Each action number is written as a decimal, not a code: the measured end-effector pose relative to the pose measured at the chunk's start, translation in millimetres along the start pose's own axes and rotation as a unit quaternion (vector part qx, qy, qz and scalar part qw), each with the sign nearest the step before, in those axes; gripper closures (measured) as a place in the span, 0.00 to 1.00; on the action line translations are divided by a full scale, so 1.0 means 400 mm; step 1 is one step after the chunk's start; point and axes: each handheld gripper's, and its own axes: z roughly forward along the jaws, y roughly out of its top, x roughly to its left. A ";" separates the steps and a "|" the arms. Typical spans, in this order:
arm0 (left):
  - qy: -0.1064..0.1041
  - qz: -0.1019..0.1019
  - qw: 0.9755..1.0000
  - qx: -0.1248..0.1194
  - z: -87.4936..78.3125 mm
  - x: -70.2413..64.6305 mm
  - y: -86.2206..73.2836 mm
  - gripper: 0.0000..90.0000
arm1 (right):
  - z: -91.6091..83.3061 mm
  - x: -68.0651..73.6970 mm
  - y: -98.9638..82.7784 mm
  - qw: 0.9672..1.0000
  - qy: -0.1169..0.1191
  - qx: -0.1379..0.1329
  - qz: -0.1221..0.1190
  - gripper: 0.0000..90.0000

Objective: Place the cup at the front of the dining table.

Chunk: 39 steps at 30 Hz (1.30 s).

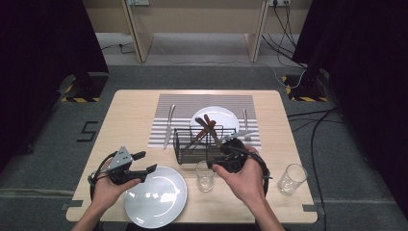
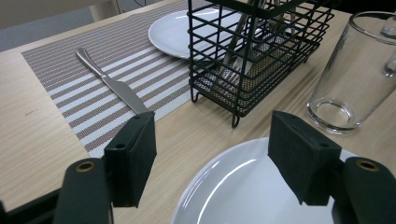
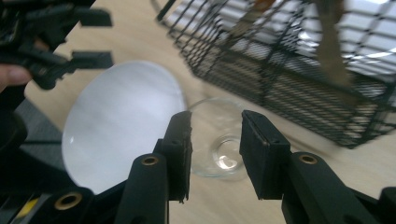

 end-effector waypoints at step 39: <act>-0.055 0.015 0.998 -0.012 0.035 -0.078 0.056 0.35 | -0.016 -0.328 -0.091 0.966 -0.157 -0.172 0.113 0.66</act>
